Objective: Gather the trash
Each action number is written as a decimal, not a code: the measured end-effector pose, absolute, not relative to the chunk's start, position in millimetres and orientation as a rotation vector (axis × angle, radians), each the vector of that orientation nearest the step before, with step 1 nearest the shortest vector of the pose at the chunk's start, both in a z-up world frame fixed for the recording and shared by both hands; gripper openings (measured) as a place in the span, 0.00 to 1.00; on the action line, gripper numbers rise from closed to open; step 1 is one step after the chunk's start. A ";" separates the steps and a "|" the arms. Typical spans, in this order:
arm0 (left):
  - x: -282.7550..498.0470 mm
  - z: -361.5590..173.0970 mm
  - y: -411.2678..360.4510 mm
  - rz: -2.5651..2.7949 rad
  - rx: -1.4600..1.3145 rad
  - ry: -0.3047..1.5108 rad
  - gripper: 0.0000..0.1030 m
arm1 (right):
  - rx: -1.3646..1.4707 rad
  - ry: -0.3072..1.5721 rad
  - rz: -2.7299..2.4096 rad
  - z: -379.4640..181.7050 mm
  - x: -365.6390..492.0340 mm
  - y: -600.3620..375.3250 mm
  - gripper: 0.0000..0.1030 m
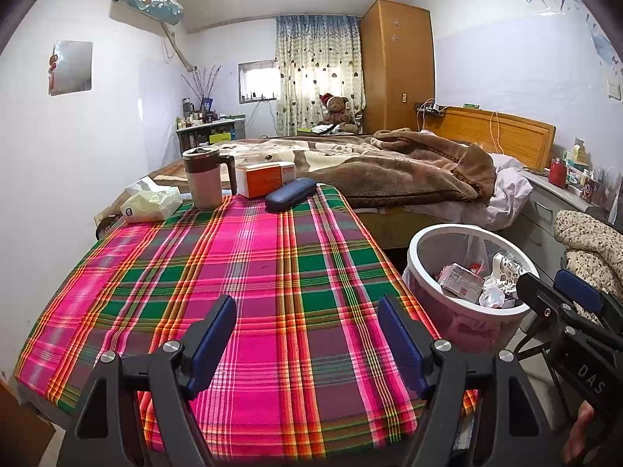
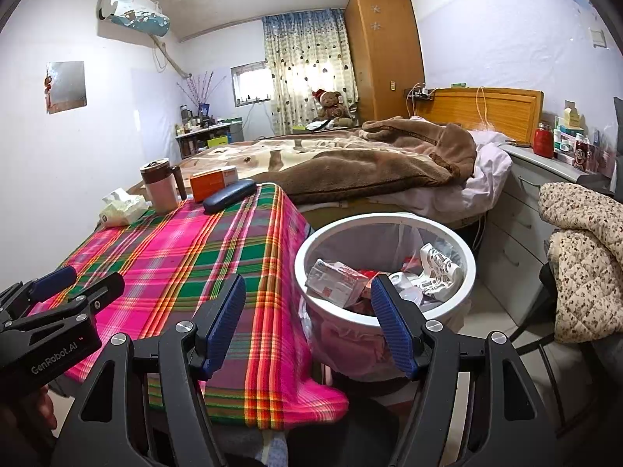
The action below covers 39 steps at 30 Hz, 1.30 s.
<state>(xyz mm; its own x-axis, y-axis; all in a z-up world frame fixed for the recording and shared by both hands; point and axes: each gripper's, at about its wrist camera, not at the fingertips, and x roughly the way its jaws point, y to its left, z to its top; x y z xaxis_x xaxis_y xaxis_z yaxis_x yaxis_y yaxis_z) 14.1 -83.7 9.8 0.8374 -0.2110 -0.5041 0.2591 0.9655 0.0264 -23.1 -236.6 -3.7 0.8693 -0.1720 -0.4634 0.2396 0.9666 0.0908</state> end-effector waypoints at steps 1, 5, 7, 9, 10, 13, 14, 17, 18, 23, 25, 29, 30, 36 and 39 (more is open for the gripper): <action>14.3 10.1 -84.2 -0.250 0.096 0.522 0.73 | 0.148 0.469 -0.216 -3.9 -23.2 -237.2 0.66; 14.5 10.1 -84.7 -0.250 0.097 0.523 0.73 | 0.148 0.469 -0.216 -3.8 -23.2 -237.1 0.66; 14.3 9.7 -85.1 -0.251 0.096 0.524 0.73 | 0.147 0.469 -0.216 -4.0 -23.2 -237.3 0.66; 14.4 8.7 -86.0 -0.252 0.097 0.527 0.73 | 0.149 0.470 -0.216 -3.9 -23.3 -237.4 0.66; 14.4 8.7 -86.4 -0.252 0.097 0.526 0.73 | 0.150 0.470 -0.216 -4.3 -23.5 -237.5 0.66; 14.4 7.9 -86.1 -0.252 0.097 0.528 0.73 | 0.149 0.469 -0.216 -4.1 -23.9 -237.3 0.66; 14.5 8.3 -86.5 -0.253 0.097 0.527 0.73 | 0.149 0.470 -0.215 -4.1 -23.5 -237.5 0.66; 14.7 8.1 -87.2 -0.253 0.098 0.528 0.73 | 0.150 0.469 -0.216 -4.1 -23.5 -237.8 0.66; 14.6 8.0 -86.9 -0.254 0.097 0.529 0.73 | 0.150 0.470 -0.216 -4.1 -23.4 -237.8 0.66; 14.5 7.8 -87.1 -0.255 0.098 0.529 0.73 | 0.149 0.472 -0.216 -4.5 -24.1 -237.1 0.66; 14.5 7.6 -87.0 -0.256 0.098 0.530 0.73 | 0.149 0.471 -0.216 -4.9 -25.1 -236.4 0.66; 14.1 7.8 -86.8 -0.256 0.096 0.529 0.73 | 0.151 0.473 -0.216 -4.8 -25.5 -236.2 0.66; 13.9 7.8 -86.8 -0.256 0.095 0.529 0.73 | 0.151 0.473 -0.216 -4.7 -25.2 -236.2 0.66; 13.3 8.3 -87.2 -0.257 0.097 0.530 0.73 | 0.149 0.474 -0.216 -5.0 -25.4 -235.3 0.66; 13.3 8.8 -88.1 -0.258 0.097 0.531 0.73 | 0.150 0.473 -0.216 -5.0 -24.9 -235.8 0.66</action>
<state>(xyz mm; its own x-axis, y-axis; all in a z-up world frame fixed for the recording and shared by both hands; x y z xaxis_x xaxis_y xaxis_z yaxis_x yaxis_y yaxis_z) 13.3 -88.1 8.8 0.8305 -0.2181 -0.5125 0.2684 0.9630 0.0251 -24.9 -235.8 -5.0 0.8682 -0.1705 -0.4661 0.2398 0.9664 0.0931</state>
